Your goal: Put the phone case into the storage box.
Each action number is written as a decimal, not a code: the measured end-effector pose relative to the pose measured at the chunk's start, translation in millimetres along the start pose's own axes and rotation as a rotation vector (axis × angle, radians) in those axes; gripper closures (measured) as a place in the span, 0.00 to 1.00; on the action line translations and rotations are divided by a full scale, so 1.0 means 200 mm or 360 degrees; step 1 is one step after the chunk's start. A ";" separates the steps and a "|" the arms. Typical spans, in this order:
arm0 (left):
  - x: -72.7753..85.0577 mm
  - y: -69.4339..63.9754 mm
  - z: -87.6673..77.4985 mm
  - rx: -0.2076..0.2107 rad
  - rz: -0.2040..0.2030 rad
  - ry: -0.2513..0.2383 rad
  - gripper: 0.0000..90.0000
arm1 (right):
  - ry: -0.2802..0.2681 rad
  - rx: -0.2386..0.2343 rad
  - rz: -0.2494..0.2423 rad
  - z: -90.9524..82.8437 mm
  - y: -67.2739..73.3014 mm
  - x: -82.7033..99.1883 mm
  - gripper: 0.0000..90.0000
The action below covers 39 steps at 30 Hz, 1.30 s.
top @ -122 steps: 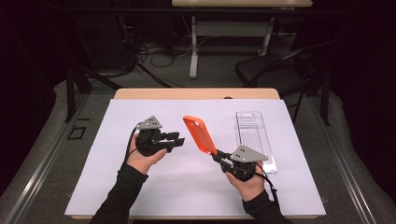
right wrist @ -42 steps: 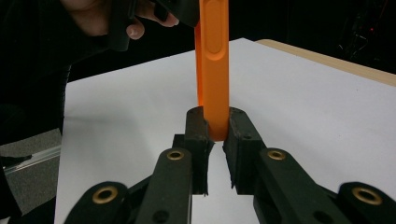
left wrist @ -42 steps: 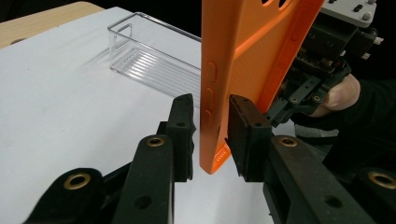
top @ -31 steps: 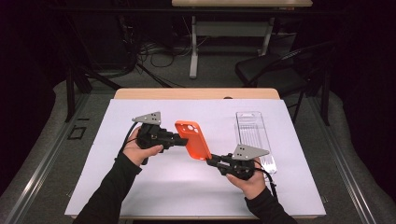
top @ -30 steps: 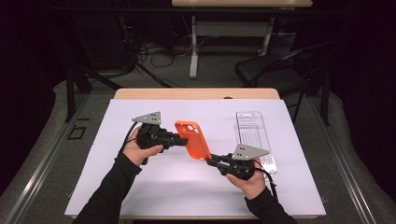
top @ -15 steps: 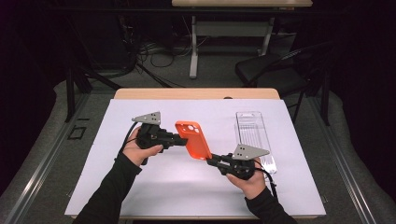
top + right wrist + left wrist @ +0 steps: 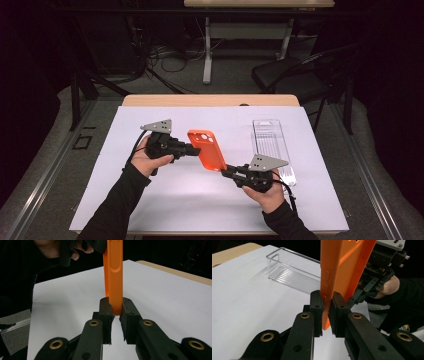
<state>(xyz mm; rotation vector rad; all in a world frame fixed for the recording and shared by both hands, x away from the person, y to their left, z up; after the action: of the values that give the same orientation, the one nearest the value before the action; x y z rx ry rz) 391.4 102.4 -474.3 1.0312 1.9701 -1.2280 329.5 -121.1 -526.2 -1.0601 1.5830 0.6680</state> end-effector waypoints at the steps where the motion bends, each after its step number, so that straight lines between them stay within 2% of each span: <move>1: 0.00 0.00 0.00 0.0003 0.0005 0.0000 0.91 | -0.0002 0.0001 -0.0003 0.00 0.00 0.00 0.90; 8: 0.00 0.01 0.00 0.0028 0.0014 0.0009 0.91 | 0.0008 0.0011 -0.0013 0.00 0.00 0.00 0.90; 39: 0.00 0.03 0.01 0.0045 0.0020 0.0014 0.91 | 0.0026 0.0037 -0.0036 0.00 0.00 0.00 0.89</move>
<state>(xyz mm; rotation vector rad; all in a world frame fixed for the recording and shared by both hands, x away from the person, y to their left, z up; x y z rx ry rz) 396.1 102.7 -477.2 1.0627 1.9551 -1.2503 329.4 -120.8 -525.8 -1.0672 1.5871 0.6257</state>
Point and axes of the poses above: each handheld gripper's, and its own axes: z roughly forward along the jaws, x roughly out of its underside, y roughly to its left, the point moved 5 cm from there along z, roughly forward along the jaws, and after that the axes turned 12 degrees about -z, right-handed, at the moved point
